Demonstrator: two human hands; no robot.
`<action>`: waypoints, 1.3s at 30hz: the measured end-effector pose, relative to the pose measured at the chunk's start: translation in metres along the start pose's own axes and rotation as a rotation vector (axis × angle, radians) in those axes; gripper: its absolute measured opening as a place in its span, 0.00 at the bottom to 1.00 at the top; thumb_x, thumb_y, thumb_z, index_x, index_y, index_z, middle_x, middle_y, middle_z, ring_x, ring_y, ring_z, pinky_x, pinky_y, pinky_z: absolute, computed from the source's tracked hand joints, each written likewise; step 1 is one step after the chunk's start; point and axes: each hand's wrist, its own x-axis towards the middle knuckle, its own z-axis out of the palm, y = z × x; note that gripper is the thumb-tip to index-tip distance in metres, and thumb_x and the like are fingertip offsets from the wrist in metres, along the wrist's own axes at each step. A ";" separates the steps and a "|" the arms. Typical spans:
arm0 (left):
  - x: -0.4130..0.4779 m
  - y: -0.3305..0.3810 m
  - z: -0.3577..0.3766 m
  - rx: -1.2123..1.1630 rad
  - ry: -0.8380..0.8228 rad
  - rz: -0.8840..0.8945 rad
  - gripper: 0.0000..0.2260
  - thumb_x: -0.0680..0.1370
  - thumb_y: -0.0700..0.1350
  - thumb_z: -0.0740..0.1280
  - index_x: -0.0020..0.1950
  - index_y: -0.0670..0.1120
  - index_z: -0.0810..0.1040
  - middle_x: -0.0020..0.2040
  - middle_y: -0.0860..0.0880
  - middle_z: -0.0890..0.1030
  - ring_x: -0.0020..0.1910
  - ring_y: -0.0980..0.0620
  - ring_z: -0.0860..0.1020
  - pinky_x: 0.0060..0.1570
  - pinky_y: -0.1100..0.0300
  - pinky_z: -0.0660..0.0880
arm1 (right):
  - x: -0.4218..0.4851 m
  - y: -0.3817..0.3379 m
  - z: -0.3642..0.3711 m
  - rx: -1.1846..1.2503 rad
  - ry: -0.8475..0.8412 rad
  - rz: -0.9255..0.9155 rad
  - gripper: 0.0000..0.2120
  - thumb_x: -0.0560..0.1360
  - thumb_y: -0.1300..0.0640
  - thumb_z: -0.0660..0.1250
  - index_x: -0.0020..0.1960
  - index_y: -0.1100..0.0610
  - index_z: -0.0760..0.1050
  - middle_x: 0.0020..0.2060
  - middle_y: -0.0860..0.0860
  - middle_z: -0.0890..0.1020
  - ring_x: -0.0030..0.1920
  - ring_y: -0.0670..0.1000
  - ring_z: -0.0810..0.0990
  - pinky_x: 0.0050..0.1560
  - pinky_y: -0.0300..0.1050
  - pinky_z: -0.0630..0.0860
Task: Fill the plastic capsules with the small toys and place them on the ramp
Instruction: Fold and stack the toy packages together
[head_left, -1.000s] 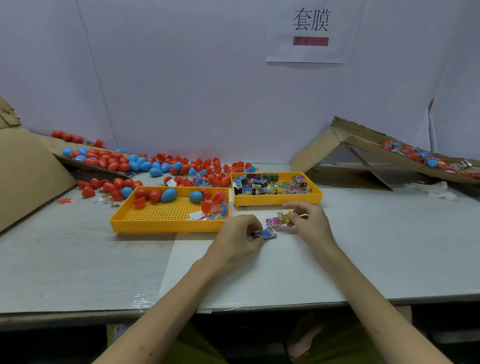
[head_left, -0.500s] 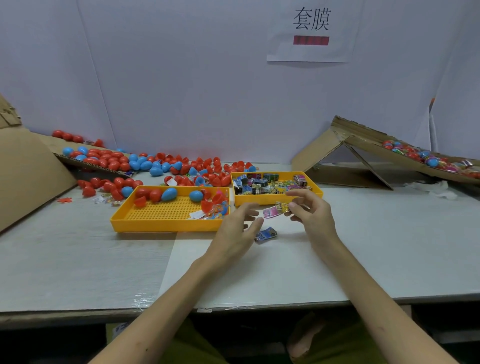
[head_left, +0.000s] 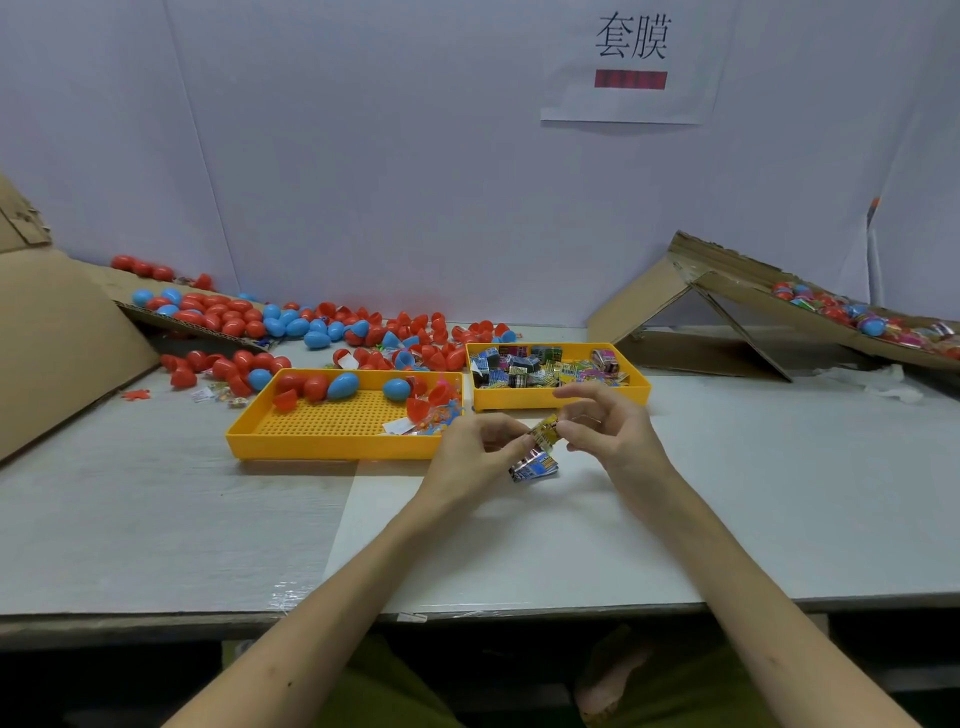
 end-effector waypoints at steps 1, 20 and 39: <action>0.000 0.000 0.000 0.002 0.010 0.004 0.04 0.79 0.39 0.70 0.48 0.43 0.85 0.40 0.50 0.85 0.39 0.60 0.82 0.42 0.66 0.78 | 0.000 0.000 0.001 -0.006 -0.002 0.005 0.15 0.74 0.70 0.70 0.55 0.53 0.79 0.37 0.47 0.83 0.41 0.45 0.81 0.40 0.38 0.77; -0.002 0.004 -0.001 0.131 0.053 -0.012 0.04 0.78 0.39 0.70 0.48 0.42 0.86 0.40 0.50 0.83 0.37 0.58 0.79 0.37 0.69 0.75 | 0.004 0.002 -0.004 -0.126 0.348 0.005 0.16 0.76 0.72 0.66 0.46 0.50 0.80 0.41 0.47 0.81 0.37 0.36 0.79 0.36 0.32 0.76; -0.001 0.005 -0.003 -0.022 0.037 -0.008 0.06 0.79 0.40 0.69 0.44 0.48 0.83 0.35 0.55 0.82 0.32 0.65 0.78 0.35 0.70 0.73 | 0.002 0.000 -0.001 -0.099 0.227 0.163 0.08 0.75 0.69 0.69 0.47 0.56 0.80 0.38 0.51 0.83 0.38 0.46 0.84 0.39 0.38 0.78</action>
